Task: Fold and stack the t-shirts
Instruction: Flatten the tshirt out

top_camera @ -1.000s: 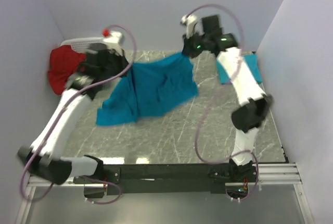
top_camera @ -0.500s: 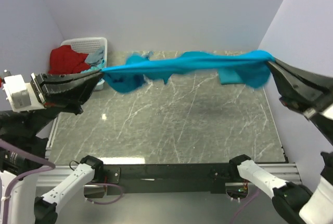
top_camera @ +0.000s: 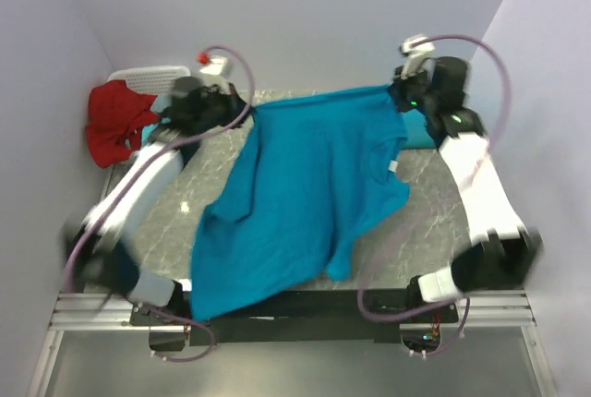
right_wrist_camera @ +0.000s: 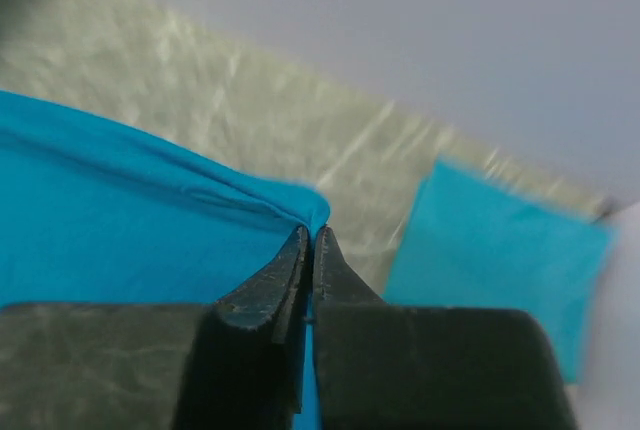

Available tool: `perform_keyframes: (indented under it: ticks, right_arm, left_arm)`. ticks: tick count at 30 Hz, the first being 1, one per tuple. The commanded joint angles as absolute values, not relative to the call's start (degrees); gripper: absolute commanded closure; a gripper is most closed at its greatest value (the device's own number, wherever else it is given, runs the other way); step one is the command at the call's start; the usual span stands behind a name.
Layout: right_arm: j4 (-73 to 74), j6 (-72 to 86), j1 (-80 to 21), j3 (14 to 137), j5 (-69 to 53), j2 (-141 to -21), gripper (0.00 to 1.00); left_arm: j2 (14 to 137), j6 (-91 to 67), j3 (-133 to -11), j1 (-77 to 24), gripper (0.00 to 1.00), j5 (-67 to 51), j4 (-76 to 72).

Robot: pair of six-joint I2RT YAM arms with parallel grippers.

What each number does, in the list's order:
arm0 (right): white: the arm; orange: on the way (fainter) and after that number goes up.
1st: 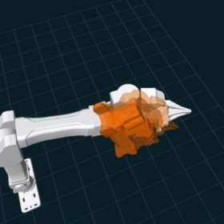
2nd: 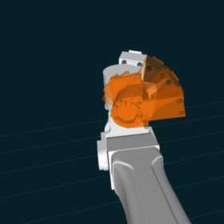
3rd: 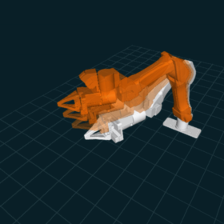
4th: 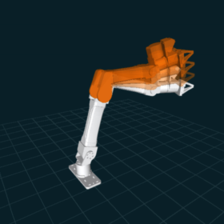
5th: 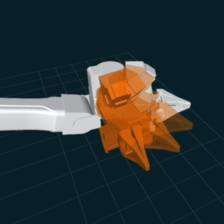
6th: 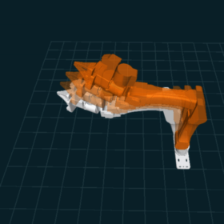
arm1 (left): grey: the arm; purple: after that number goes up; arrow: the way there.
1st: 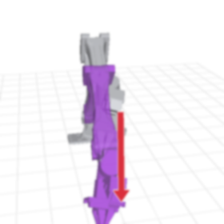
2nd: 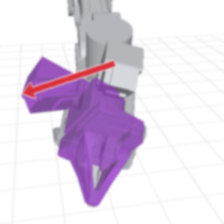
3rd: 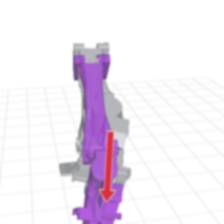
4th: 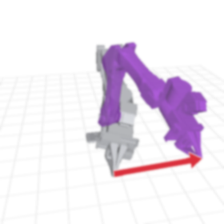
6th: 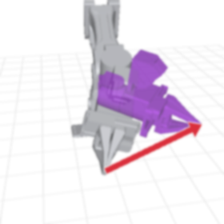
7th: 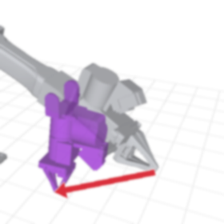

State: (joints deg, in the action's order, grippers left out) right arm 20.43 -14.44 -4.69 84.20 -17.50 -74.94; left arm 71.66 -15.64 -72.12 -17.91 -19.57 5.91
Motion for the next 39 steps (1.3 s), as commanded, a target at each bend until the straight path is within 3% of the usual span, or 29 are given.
perform_keyframes:
  ticks: [1,2,3,4,5,6,8,9,10,12,14,17,18,19,26,31,35,39]
  right_arm:
    - [17.1,-14.1,-3.4,84.5,-16.1,-87.1,0.93]
    - [21.4,-14.3,-3.9,88.7,-15.7,-94.6,0.83]
    - [24.8,-15.4,-5.0,91.9,-15.7,-98.4,0.74]
    - [27.7,-15.6,-5.4,94.7,-15.6,-101.7,0.6]
    - [29.9,-15.2,-5.5,96.8,-15.1,-104.0,0.55]
    - [32.2,-15.1,-5.6,98.9,-14.8,-106.2,0.53]
    - [30.2,-15.6,-5.5,93.7,-13.5,-102.3,0.38]
    - [27.7,-17.6,-5.5,91.3,-13.8,-100.2,0.33]
    - [27.1,-19.2,-5.5,89.0,-14.7,-98.3,0.27]
    - [31.9,-26.2,-5.5,84.1,-23.9,-93.5,0.26]
    - [40.6,-43.4,-5.6,80.5,-35.8,-91.7,0.26]
    - [56.3,-73.1,-5.2,72.4,-44.1,-87.7,0.27]
    - [61.8,-86.4,-5.1,70.2,-44.6,-87.2,0.27]
    - [62.3,-89.1,-5.2,68.4,-44.7,-86.6,0.27]
    - [59.2,-88.2,-8.9,65.7,-40.1,-90.5,0.29]
    - [54.1,-84.8,-13.1,64.6,-36.6,-93.9,0.31]
    - [52.7,-82.6,-16.6,64.9,-33.8,-97.6,0.34]
    - [52.3,-81.7,-17.3,64.6,-34.4,-98.7,0.37]
  left_arm:
    - [92.2,-18.7,-74.3,-13.7,1.0,-18.6,7.1]
    - [96.8,-19.1,-77.1,-12.7,0.97,-19.2,9.4]
    - [101.3,-19.0,-85.3,-12.1,0.78,-19.1,12.2]
    - [109.1,-18.6,-90.2,-11.7,0.71,-18.5,16.4]
    - [111.8,-18.2,-94.3,-11.5,0.62,-17.0,19.1]
    - [113.5,-17.8,-100.2,-11.5,0.41,-13.6,22.9]
    - [113.5,-17.1,-103.2,-11.6,0.26,-11.2,24.3]
    - [112.0,-16.5,-103.1,-11.7,0.23,-10.4,24.0]
    - [108.1,-15.8,-102.1,-11.9,0.23,-10.6,23.4]
    - [103.2,-13.1,-96.2,-12.4,0.23,-12.9,22.0]
    - [95.4,-9.7,-90.1,-13.0,0.21,-17.6,20.0]
    - [86.2,-4.9,-76.3,-14.6,0.16,-22.0,16.0]
    - [84.1,-3.7,-69.2,-15.2,0.09,-22.3,14.3]
    - [79.8,-2.8,-65.4,-15.8,0.04,-21.5,9.5]
    - [64.2,2.8,-46.5,-18.9,0.0,-21.6,3.2]
    - [57.8,14.4,-36.1,-27.1,0.06,-24.0,1.1]
    - [59.4,26.5,-32.1,-39.4,0.08,-22.4,4.6]
    - [61.9,30.8,-31.7,-44.7,0.13,-21.9,9.1]
